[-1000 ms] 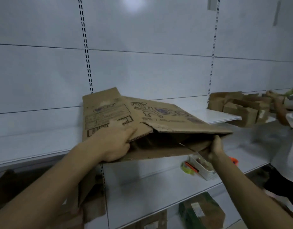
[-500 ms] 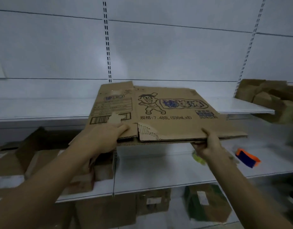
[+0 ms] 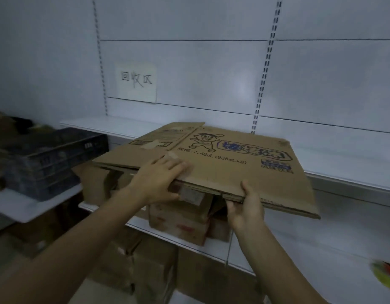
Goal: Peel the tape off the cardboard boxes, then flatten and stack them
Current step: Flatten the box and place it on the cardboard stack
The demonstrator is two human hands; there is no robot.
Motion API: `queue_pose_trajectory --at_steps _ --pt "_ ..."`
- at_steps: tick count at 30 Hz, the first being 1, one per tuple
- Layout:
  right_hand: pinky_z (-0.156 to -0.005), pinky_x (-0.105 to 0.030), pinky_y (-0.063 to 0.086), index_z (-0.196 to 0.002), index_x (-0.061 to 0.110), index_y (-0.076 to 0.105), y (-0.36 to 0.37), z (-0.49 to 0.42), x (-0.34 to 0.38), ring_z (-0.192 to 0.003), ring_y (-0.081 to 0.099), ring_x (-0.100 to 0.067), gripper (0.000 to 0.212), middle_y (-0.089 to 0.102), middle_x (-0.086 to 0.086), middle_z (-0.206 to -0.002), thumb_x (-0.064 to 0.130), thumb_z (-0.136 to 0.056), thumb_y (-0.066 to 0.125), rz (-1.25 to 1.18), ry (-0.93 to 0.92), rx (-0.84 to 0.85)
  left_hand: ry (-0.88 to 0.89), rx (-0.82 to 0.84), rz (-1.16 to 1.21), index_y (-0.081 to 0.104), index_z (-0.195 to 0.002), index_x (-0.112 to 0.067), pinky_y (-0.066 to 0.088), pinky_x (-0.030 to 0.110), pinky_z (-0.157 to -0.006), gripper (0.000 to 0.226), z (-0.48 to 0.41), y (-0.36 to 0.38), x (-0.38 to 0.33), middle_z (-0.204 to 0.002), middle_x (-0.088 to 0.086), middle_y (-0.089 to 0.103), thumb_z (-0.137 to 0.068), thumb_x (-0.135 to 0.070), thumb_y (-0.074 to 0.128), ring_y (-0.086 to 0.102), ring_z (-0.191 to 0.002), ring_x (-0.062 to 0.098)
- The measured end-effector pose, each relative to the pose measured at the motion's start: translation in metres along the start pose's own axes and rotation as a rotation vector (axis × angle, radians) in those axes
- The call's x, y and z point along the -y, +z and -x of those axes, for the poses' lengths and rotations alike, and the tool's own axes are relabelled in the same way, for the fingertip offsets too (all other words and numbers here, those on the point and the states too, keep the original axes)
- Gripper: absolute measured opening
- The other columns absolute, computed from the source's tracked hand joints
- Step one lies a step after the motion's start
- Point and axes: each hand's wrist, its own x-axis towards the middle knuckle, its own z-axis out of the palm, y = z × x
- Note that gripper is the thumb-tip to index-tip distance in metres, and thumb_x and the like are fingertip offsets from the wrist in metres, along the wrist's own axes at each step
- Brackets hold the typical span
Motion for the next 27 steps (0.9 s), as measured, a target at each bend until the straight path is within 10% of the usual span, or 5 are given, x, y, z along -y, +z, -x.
queue_pose_trajectory --at_steps 6,11,27 --pt "-0.088 -0.030 0.046 -0.121 0.011 0.056 0.077 0.024 -0.106 -0.109 0.055 -0.019 0.036 0.058 -0.004 -0.119 0.012 -0.087 0.068 0.073 0.096 0.040 -0.250 -0.040 -0.033 0.026 -0.146 -0.025 0.034 0.045 -0.105 0.075 0.024 0.038 0.092 -0.150 0.009 0.032 -0.083 -0.040 0.063 0.034 -0.133 0.035" --pt "-0.077 -0.028 0.047 -0.125 0.005 0.055 0.145 0.014 -0.194 -0.107 0.058 -0.022 0.041 0.059 -0.007 -0.119 0.014 -0.087 0.068 0.125 0.167 0.067 -0.291 -0.088 -0.123 0.054 -0.123 -0.018 0.057 0.040 -0.066 0.077 0.050 0.077 0.202 -0.115 0.012 0.065 -0.054 -0.019 0.088 0.064 -0.092 0.036" --pt "-0.079 -0.034 0.051 -0.136 0.026 0.043 0.286 -0.024 -0.326 -0.097 0.064 -0.024 0.046 0.050 -0.007 -0.136 0.038 -0.093 0.056 0.301 0.099 0.250 -0.325 -0.058 0.009 0.037 -0.136 -0.035 0.031 0.043 -0.107 0.052 0.019 0.133 0.462 -0.143 -0.005 0.044 -0.090 -0.019 0.052 0.038 -0.132 0.021"
